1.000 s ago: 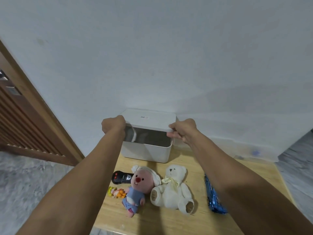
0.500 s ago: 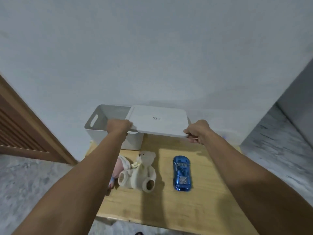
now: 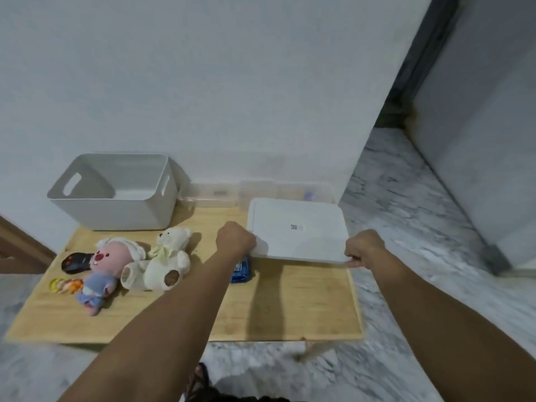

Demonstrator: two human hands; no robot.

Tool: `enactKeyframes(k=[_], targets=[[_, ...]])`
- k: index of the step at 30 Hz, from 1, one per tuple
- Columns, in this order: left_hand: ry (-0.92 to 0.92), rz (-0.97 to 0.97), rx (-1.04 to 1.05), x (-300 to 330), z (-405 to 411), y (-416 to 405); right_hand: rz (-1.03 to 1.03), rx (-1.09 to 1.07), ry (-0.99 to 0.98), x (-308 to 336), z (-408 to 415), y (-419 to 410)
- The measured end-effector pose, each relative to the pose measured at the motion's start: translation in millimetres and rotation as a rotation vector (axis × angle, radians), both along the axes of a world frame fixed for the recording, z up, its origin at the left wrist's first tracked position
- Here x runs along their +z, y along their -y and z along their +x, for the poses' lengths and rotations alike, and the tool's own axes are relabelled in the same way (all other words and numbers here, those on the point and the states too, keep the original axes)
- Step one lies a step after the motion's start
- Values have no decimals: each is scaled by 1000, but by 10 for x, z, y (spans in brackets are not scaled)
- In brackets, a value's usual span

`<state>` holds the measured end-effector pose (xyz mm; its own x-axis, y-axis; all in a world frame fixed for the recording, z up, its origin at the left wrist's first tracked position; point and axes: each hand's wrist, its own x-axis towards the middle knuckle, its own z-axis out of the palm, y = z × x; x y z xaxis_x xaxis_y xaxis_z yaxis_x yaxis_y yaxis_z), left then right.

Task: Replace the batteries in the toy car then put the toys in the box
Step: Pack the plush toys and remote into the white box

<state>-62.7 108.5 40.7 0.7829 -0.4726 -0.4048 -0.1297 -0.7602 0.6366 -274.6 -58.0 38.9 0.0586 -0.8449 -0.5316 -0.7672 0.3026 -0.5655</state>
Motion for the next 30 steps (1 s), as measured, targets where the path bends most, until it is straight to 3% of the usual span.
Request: enactKeyframes(k=[15, 19, 23, 30], targets=[[-135, 213, -189, -566, -794, -164, 26, 42, -88, -591, -610, -298], [-246, 190, -278, -552, -846, -171, 38, 57, -92, -601, -589, -310], [-242, 170, -309, -509, -845, -194, -13, 123, -112, -545, -536, -346], [-240, 57, -210, -265, -492, -295, -156, 300, -114, -333, -109, -322]])
